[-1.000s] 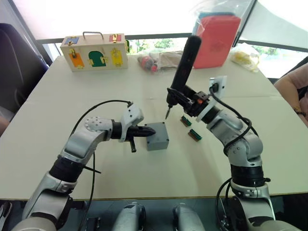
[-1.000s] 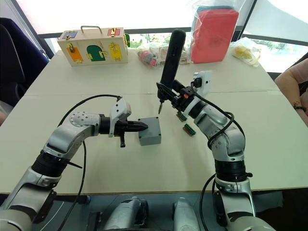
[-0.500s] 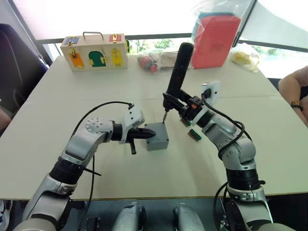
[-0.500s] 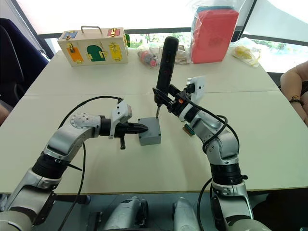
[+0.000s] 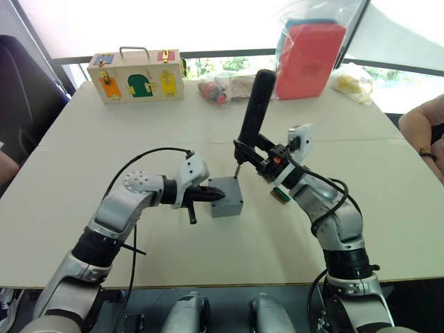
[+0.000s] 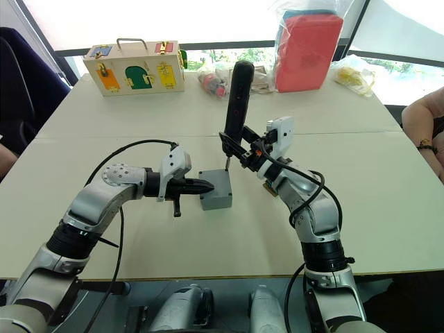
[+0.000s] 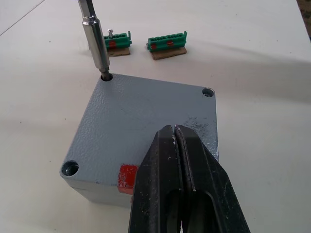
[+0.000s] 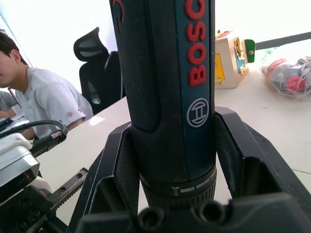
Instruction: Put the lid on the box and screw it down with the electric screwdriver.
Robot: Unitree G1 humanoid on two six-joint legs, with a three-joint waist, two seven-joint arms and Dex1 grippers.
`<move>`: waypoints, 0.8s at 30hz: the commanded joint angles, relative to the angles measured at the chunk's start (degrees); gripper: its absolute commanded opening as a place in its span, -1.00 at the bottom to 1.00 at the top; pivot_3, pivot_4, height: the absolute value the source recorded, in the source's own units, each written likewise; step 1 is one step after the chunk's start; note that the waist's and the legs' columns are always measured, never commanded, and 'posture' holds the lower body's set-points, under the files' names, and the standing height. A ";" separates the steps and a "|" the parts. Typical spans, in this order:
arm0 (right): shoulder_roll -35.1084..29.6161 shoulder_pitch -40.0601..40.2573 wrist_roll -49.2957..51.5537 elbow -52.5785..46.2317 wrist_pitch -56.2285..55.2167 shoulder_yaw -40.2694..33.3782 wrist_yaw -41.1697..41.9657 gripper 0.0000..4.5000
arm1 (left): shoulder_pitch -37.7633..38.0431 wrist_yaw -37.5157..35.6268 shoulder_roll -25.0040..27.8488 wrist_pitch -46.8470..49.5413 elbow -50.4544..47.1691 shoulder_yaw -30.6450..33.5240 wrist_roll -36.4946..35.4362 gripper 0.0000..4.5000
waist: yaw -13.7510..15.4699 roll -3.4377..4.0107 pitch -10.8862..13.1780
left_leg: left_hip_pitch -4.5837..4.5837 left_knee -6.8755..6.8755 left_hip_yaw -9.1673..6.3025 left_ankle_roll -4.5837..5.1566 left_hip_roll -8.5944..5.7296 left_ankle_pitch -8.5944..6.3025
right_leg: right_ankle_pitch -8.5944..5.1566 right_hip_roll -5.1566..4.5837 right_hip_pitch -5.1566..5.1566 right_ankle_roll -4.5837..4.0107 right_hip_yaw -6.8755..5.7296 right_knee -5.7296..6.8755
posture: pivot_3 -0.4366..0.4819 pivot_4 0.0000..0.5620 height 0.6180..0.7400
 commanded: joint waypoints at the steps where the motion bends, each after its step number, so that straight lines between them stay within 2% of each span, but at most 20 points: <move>1: -0.02 1.53 -2.76 1.72 -0.03 2.64 0.28 -0.21 | 0.45 -0.04 0.31 -0.46 -0.17 -0.36 0.71 -1.00 | 0.02 -0.03 -0.02 | 0.05 0.00 0.00 0.00 0.00 0.00 | 0.00 0.00 0.03 -0.01 0.00 -0.01 | -0.05 -0.47 1.00; 11: 1.49 2.48 -4.31 6.05 -0.17 2.09 -2.19 -0.21 | 1.57 0.56 0.08 -1.50 0.63 -1.29 2.56 -1.00 | 0.08 -0.27 -0.30 | 0.42 -0.03 -0.02 0.01 0.01 -0.02 | -0.02 -0.02 0.37 -0.03 0.02 -0.02 | -0.05 -0.47 1.00; 16: 1.19 3.36 -4.78 5.49 -0.11 3.26 -0.71 -0.21 | 2.63 1.44 -0.84 -1.61 0.65 -1.23 2.81 -1.00 | 0.05 -0.28 -0.43 | 0.88 -0.14 -0.03 0.04 0.01 -0.08 | -0.09 -0.11 0.79 -0.16 0.08 -0.08 | -0.05 -0.47 1.00; 24: 1.46 3.98 -6.56 7.35 -0.58 3.95 -0.95 -0.21 | 2.44 1.31 -1.37 -1.84 1.21 -1.46 2.93 -1.00 | 0.03 -0.29 -0.84 | 0.92 -0.22 -0.04 0.04 0.01 -0.10 | -0.14 -0.30 0.78 -0.24 0.07 -0.09 | -0.05 -0.47 1.00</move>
